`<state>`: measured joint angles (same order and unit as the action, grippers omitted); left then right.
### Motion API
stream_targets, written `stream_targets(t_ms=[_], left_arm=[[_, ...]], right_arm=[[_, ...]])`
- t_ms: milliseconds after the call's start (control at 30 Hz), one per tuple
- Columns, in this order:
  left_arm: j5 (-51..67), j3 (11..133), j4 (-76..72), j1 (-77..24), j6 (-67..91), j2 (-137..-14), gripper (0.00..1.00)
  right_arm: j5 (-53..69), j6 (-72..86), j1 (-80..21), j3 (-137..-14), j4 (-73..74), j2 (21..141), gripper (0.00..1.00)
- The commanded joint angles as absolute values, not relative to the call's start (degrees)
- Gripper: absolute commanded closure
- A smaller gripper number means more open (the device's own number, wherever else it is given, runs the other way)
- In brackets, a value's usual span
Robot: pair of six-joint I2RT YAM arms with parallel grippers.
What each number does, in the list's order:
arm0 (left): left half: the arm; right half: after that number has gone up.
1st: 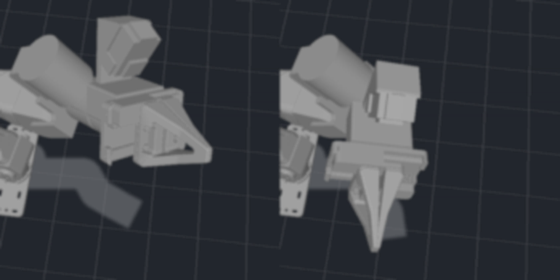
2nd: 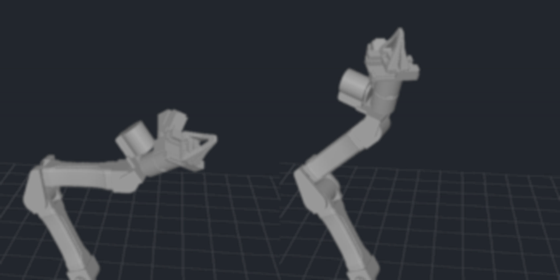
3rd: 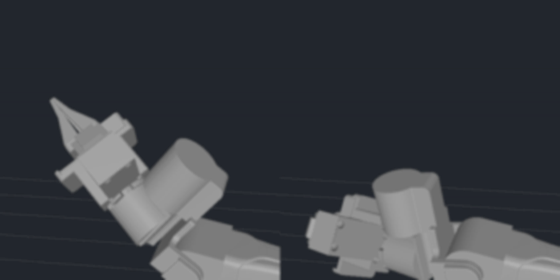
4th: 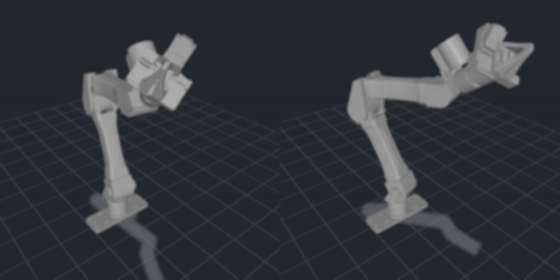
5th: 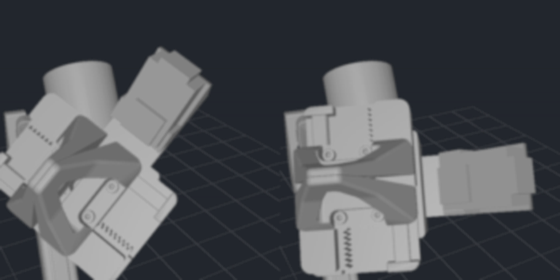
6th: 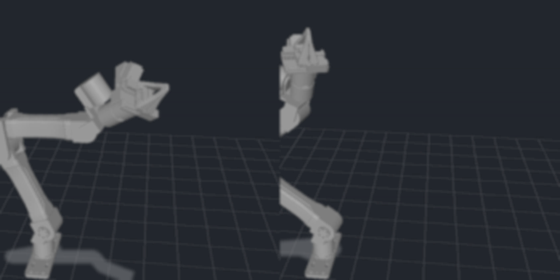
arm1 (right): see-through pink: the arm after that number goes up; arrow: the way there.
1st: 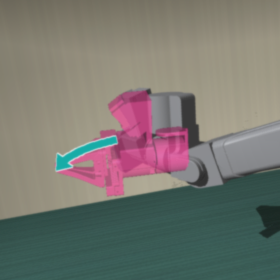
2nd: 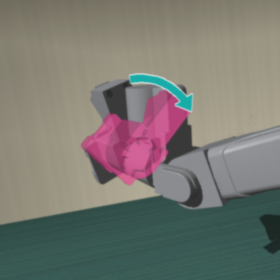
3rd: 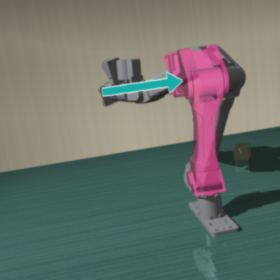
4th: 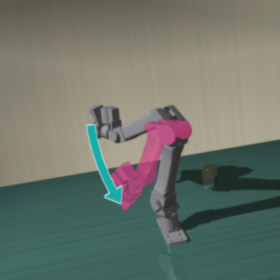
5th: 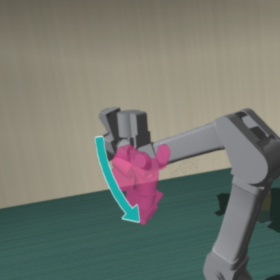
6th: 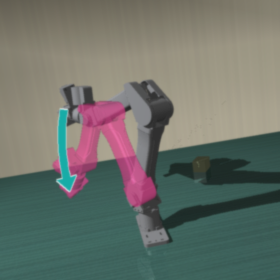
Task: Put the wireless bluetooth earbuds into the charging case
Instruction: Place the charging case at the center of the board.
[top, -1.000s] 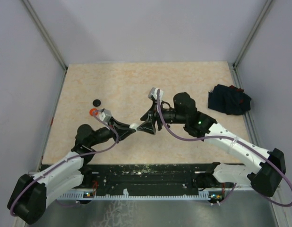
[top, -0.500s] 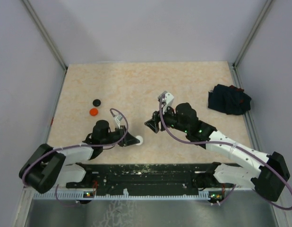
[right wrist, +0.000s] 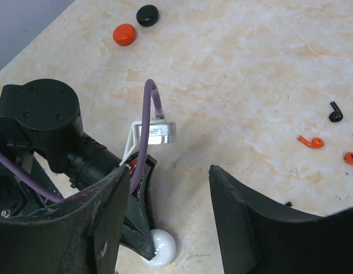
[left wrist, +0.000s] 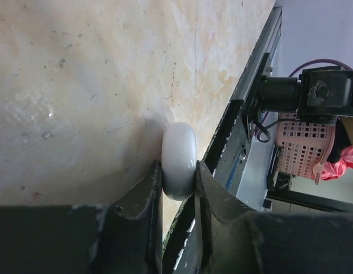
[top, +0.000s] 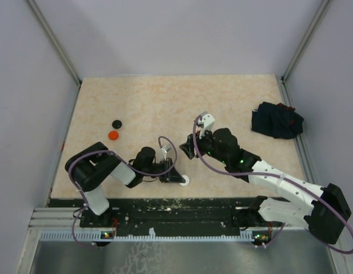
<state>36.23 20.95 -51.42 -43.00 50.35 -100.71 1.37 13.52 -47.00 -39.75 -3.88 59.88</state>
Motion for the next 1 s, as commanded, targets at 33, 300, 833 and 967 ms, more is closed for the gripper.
stream_targets(t_ms=[33,300,833,967], left_arm=[[33.0,22.68,-47.58,-43.15,49.8,-101.0,0.64],[22.8,25.61,-25.86,-43.15,42.96,-92.9,0.45],[7.36,30.32,-1.14,-43.14,36.46,-80.98,0.21],[8.52,31.44,-2.36,-45.8,36.86,-83.42,0.2]], right_arm=[[-0.29,12.84,-47.02,-39.56,-7.68,58.09,0.42],[0.43,13.05,-47.02,-39.51,-8.26,58.89,0.42],[-0.61,13.09,-47.02,-39.53,-7.47,59.04,0.42],[-0.53,13.18,-47.02,-39.85,-7.06,59.63,0.42]])
